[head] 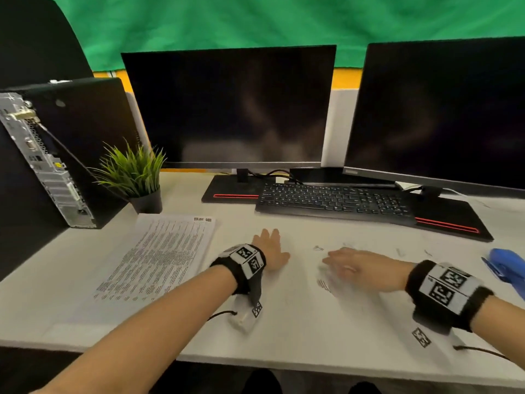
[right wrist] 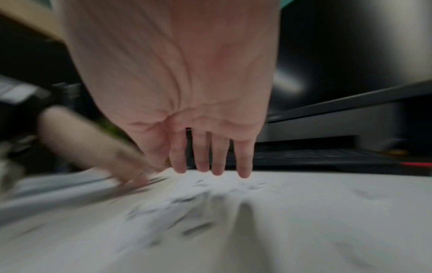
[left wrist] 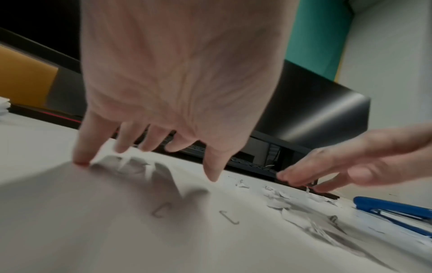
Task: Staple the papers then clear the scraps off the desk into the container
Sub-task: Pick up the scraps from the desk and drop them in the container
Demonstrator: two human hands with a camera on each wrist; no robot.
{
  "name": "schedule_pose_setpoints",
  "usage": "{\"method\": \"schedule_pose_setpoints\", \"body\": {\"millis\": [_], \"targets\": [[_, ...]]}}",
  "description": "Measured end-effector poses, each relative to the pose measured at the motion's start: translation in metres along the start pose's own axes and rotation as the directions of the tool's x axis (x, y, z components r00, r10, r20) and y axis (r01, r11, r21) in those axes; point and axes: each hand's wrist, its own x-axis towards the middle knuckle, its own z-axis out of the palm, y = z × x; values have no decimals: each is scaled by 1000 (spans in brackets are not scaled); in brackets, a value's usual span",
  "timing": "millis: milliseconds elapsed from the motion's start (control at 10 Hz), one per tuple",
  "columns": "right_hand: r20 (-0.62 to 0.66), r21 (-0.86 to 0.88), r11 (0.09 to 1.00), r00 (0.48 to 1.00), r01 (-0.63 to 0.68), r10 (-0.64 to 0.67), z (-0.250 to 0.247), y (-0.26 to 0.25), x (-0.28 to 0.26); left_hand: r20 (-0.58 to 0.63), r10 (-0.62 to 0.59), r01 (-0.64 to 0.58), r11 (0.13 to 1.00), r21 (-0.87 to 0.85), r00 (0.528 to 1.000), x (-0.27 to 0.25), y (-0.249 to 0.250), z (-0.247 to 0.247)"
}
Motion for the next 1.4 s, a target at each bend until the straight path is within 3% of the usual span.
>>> {"method": "schedule_pose_setpoints", "body": {"millis": [100, 200, 400, 500, 700, 800, 900, 1000, 1100, 1200, 1300, 1400], "targets": [[-134, 32, 985, 976, -170, 173, -15, 40, -3, 29, -92, 90, 995, 41, 995, 4, 27, 4], [-152, 1, 967, 955, -257, 254, -21, 58, 13, 82, -8, 6, 999, 31, 997, -3, 60, 11], [-46, -91, 980, 984, -178, 174, -20, 18, 62, 152, 252, -239, 966, -95, 956, -25, 85, 9], [26, -130, 978, 985, -165, 170, -15, 5, 70, 102, 300, -279, 943, -179, 948, -49, 75, -3], [59, -68, 996, 996, -58, 62, 12, 28, 25, 74, 168, -170, 985, 21, 983, -87, 26, 4], [-133, 64, 975, 966, -213, 220, -2, 76, -4, 146, 123, -132, 990, 52, 982, -91, 21, 20], [-203, 97, 862, 838, -498, 507, -24, 128, -27, 207, 106, -126, 988, 84, 973, -93, 33, 35], [-131, 51, 810, 800, -585, 586, -29, 167, -28, 220, 119, -148, 982, 121, 968, -89, 57, 39], [-119, -171, 876, 892, -451, 436, 21, 366, 52, 239, 148, -181, 976, 121, 960, -82, 85, 35], [-80, -170, 900, 916, -402, 394, 23, 324, 50, 219, 192, -215, 972, 90, 957, -68, 106, 29], [3, -167, 908, 921, -384, 390, -2, 110, -16, 174, 274, -282, 959, 25, 946, -58, 123, 20], [61, 29, 923, 922, -384, 382, -1, 84, -39, 132, 326, -323, 945, -46, 936, -53, 135, 10]]}}
